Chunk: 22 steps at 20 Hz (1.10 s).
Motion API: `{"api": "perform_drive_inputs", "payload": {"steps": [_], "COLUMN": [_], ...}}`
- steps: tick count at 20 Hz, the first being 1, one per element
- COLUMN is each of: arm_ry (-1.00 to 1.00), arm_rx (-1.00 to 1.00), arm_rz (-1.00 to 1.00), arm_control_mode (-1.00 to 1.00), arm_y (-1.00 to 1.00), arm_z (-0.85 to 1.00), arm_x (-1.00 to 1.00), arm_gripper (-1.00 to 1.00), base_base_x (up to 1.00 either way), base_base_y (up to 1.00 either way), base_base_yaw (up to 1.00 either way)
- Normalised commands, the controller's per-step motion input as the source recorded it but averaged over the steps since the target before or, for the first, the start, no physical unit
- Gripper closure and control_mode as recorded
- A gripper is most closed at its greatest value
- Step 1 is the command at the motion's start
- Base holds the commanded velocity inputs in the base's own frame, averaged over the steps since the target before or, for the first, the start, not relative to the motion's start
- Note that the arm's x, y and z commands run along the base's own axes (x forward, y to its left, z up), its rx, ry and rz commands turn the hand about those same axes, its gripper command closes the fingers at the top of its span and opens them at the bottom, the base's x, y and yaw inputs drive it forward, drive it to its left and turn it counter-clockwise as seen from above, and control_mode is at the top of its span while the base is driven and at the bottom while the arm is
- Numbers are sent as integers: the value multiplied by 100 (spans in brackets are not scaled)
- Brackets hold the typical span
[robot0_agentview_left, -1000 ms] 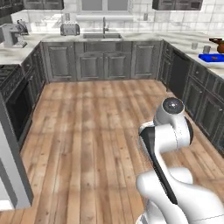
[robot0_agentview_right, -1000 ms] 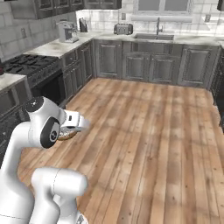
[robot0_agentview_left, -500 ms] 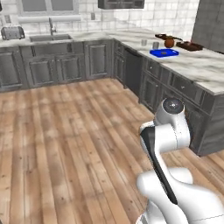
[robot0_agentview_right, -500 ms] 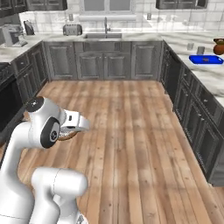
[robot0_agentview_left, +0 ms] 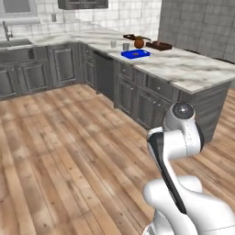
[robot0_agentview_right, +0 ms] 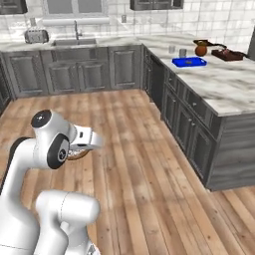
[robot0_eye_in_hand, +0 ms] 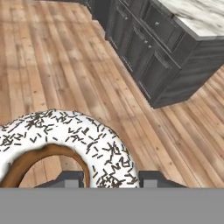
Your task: Take the donut and cake from the fridge and place them on the empty tray on the dining counter.
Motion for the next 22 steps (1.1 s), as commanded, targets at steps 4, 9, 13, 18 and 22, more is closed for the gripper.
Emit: {"api": "perform_drive_inputs", "payload": {"steps": [4, 9, 13, 18, 22], "arm_ry": [0, 0, 0, 0, 0], "arm_rx": [0, 0, 0, 0, 0], "arm_rz": [0, 0, 0, 0, 0], "arm_control_mode": [100, 100, 100, 100, 100], "arm_y": [0, 0, 0, 0, 0], "arm_z": [0, 0, 0, 0, 0], "arm_x": [0, 0, 0, 0, 0], "arm_gripper": [100, 100, 100, 100, 100], "base_base_x": [0, 0, 0, 17, 42], "base_base_y": [2, 0, 0, 0, 0], "base_base_yaw": [-32, -30, -23, -26, -28]}}
